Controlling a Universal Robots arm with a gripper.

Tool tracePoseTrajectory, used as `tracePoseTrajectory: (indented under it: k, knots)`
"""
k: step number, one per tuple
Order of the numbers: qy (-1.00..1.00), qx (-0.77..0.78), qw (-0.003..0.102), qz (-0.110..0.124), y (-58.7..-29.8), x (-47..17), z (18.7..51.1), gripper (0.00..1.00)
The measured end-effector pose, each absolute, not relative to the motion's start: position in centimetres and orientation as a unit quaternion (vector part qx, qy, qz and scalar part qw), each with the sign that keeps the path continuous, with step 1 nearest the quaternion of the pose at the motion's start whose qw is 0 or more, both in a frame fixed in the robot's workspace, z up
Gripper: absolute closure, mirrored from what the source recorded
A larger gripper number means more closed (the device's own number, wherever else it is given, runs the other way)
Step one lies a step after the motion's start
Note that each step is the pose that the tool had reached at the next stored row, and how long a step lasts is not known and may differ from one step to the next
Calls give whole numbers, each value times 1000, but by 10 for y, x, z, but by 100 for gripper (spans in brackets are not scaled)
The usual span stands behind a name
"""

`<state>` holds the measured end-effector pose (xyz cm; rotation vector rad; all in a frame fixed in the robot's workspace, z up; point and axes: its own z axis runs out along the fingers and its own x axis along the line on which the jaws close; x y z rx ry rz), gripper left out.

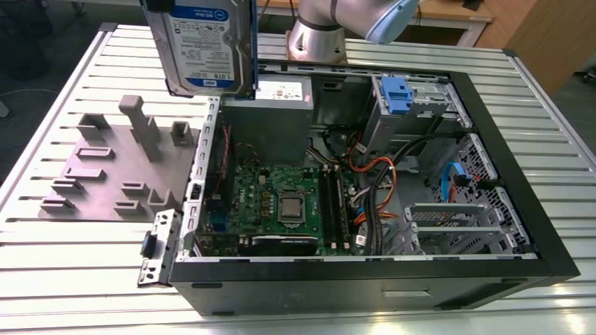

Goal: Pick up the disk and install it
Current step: 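Pick up the disk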

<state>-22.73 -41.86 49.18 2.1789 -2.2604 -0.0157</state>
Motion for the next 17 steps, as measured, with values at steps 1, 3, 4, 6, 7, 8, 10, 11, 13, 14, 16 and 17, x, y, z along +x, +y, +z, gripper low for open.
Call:
tracePoseTrajectory:
  k: [1, 3, 4, 6, 7, 8, 10, 11, 13, 14, 16, 17]
  knots:
    - [-720, 694, 1, -5, -420, -226, 492, 64]
    - [-720, 694, 1, -5, -421, -220, 491, 64]
    - [-720, 694, 1, -5, -421, -216, 491, 64]
    - [-720, 694, 1, -5, -422, -209, 491, 64]
    - [-720, 694, 1, -5, -422, -206, 491, 64]
    - [-720, 694, 1, -5, -422, -202, 490, 64]
    - [-720, 694, 1, -5, -422, -194, 490, 64]
    - [-720, 694, 1, -5, -422, -190, 490, 64]
    - [-720, 694, 1, -5, -422, -183, 490, 64]
    - [-720, 694, 1, -5, -422, -179, 490, 64]
    - [-720, 694, 1, -5, -423, -170, 489, 64]
    - [-720, 694, 1, -5, -423, -166, 489, 64]
